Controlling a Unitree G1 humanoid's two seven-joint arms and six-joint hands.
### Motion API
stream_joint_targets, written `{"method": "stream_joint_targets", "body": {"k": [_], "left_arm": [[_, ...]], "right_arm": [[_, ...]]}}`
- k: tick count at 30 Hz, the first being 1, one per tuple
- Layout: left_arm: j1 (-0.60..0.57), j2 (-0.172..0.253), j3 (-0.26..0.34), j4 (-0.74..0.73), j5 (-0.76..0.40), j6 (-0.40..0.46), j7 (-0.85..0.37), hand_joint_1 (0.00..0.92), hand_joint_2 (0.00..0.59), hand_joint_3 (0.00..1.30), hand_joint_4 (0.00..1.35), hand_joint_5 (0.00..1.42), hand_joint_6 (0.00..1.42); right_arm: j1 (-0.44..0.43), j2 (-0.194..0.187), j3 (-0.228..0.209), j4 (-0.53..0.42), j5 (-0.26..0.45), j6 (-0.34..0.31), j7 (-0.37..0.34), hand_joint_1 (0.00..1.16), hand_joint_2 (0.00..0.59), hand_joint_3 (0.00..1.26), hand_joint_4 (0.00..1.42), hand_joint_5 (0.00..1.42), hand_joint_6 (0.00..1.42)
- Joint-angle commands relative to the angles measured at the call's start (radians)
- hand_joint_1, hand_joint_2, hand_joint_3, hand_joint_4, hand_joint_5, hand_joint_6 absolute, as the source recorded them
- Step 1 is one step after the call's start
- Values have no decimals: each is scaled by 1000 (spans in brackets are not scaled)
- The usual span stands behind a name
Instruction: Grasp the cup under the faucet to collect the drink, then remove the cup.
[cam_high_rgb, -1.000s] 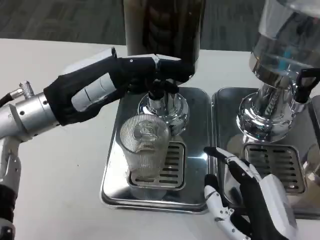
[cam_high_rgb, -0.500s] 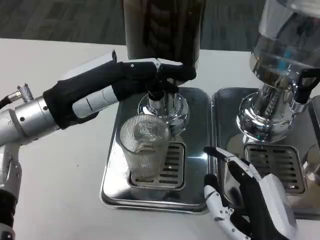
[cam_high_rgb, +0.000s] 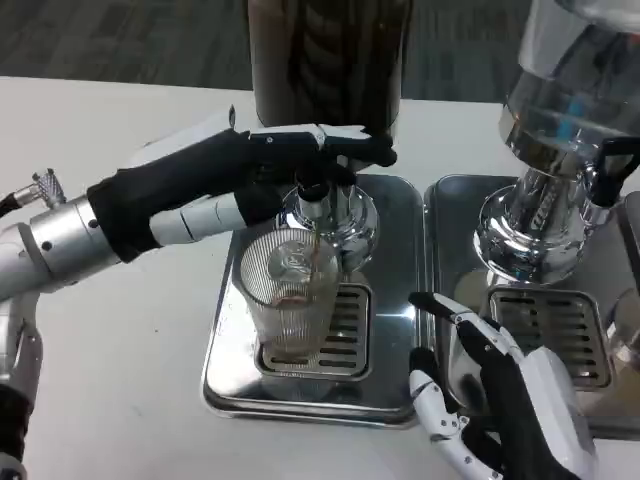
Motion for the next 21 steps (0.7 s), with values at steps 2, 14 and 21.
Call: {"method": "stream_joint_targets", "body": {"k": [2, 14, 21], "left_arm": [[17, 7, -27, -6, 24, -49, -7, 0, 89, 241, 105, 95, 219], [18, 14, -44, 0, 27, -73, 14, 0, 89, 234, 104, 93, 219], [22, 18, -50, -3, 25, -74, 23, 0, 88, 233, 104, 93, 219]], "right_arm": [[1, 1, -7, -7, 7, 3, 6, 357, 464, 251, 198, 148, 48], [-27, -10, -14, 19, 97, -36, 36, 355, 384, 182, 155, 144, 48], [-61, -30, -15, 50, 186, -68, 103, 344, 251, 58, 118, 126, 59]]}}
